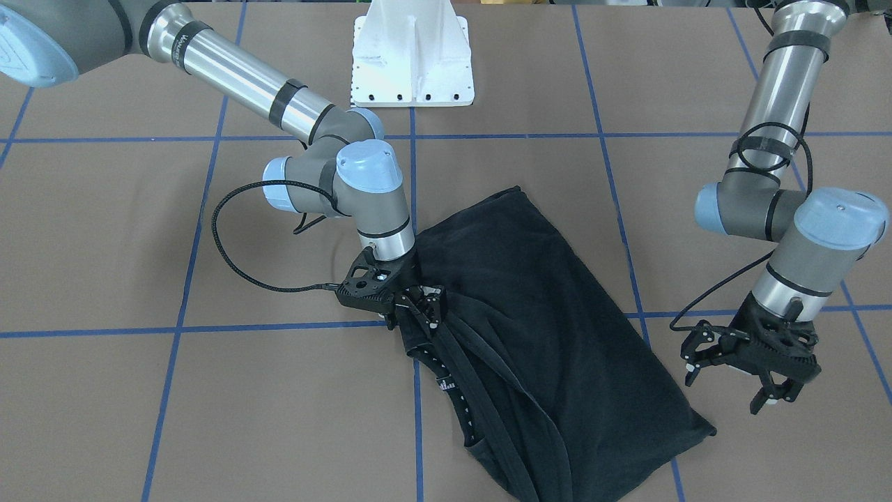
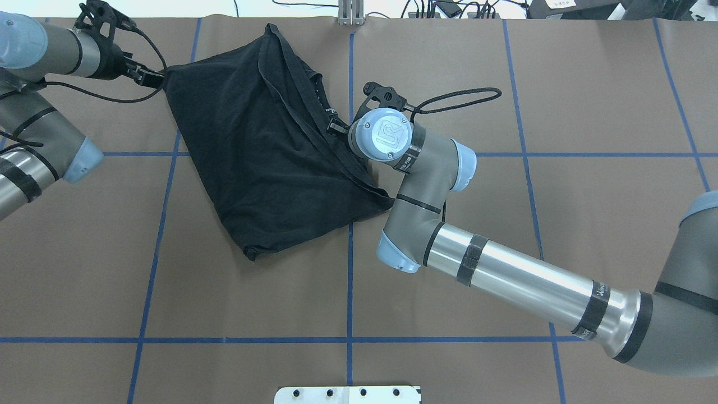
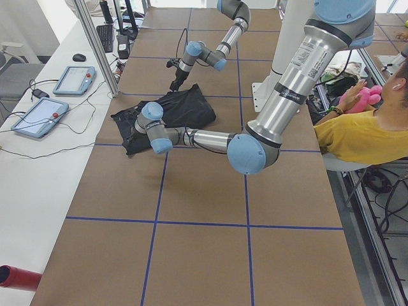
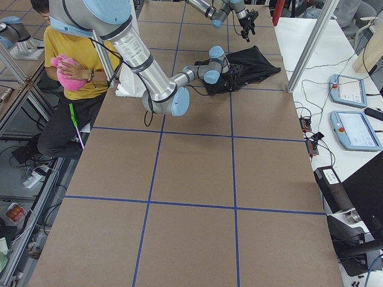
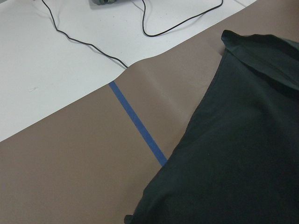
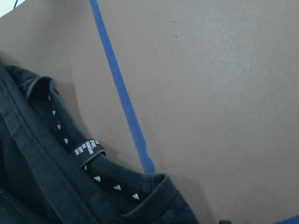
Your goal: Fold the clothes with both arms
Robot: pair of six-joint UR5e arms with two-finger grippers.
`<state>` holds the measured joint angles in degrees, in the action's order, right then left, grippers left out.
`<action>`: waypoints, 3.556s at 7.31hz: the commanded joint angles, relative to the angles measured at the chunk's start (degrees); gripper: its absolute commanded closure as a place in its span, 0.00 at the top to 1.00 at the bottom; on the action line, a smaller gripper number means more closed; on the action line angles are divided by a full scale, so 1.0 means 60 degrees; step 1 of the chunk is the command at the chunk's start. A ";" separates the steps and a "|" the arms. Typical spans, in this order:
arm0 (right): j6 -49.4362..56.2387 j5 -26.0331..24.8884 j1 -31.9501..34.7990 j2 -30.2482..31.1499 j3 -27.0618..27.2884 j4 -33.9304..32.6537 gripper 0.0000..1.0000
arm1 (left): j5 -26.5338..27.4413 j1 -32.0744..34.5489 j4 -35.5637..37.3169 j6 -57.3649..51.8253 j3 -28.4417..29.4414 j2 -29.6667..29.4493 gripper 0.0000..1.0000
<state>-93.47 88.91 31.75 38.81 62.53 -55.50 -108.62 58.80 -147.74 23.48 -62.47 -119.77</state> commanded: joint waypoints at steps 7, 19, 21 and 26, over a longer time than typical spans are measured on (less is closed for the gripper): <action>0.0139 -0.0023 -0.0033 -0.0037 -0.0125 -0.0007 0.00 | -0.0002 0.0000 -0.0001 -0.0002 -0.0003 0.0024 1.00; -0.0007 -0.1353 -0.1816 0.2887 0.5477 -0.2288 0.00 | -0.0002 0.0000 -0.0146 0.0172 -0.0017 0.0024 1.00; -0.0022 -0.1737 -0.2200 0.3565 0.6172 -0.2380 0.00 | 0.0013 -0.0044 -0.0540 0.0247 -0.0017 0.0214 1.00; 0.0125 -0.1591 -0.2040 0.3771 0.6145 -0.2380 0.00 | -0.0002 -0.0059 -0.0557 0.0306 -0.0032 0.0215 1.00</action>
<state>-92.85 79.23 19.21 61.25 99.38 -69.78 -108.63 58.45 -151.07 25.28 -62.65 -118.48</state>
